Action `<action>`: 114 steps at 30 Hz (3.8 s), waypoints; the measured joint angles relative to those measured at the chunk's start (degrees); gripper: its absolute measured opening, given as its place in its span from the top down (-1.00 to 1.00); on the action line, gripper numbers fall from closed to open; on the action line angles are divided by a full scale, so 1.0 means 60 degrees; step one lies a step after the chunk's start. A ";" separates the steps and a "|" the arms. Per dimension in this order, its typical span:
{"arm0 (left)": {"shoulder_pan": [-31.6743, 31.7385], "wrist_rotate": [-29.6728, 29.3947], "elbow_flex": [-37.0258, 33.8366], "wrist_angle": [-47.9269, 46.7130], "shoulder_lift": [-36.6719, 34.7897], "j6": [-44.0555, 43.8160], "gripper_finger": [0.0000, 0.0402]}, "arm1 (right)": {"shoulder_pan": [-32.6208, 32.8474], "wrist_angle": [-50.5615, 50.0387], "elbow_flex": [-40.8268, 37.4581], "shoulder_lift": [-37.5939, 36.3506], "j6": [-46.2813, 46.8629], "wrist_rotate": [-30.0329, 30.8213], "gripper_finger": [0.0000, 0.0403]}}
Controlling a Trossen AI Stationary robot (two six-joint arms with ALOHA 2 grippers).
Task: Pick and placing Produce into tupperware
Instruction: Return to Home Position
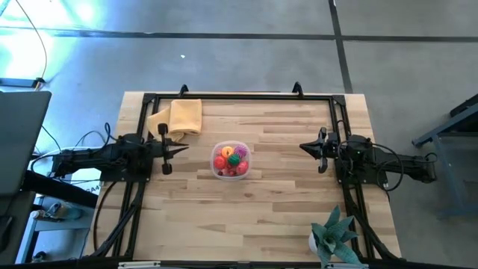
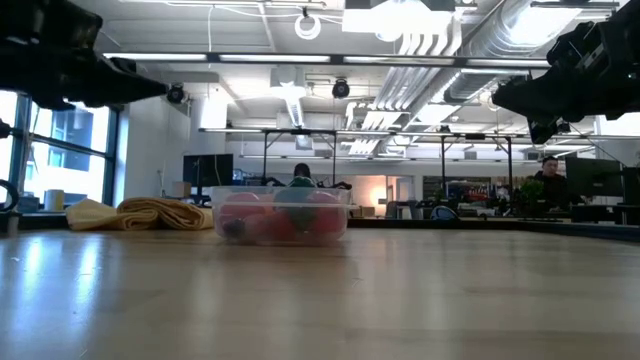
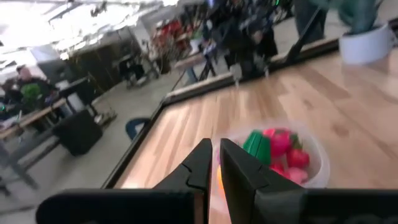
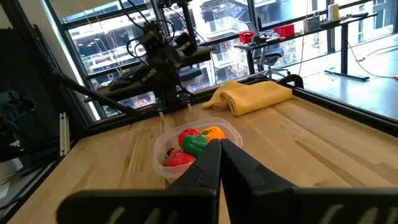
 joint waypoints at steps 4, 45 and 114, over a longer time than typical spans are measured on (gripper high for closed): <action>0.0000 -0.0131 0.0000 -0.0465 0.0000 0.0010 0.88 | 0.0000 0.0000 0.0000 0.0000 0.0002 0.0000 1.00; 0.0000 0.0083 0.0007 -0.0475 0.0000 0.0040 0.88 | -0.0002 -0.0002 0.0000 0.0000 0.0000 0.0002 1.00; 0.0000 0.0085 0.0011 -0.0474 0.0000 0.0040 0.88 | -0.0004 -0.0004 0.0004 -0.0004 0.0002 0.0004 1.00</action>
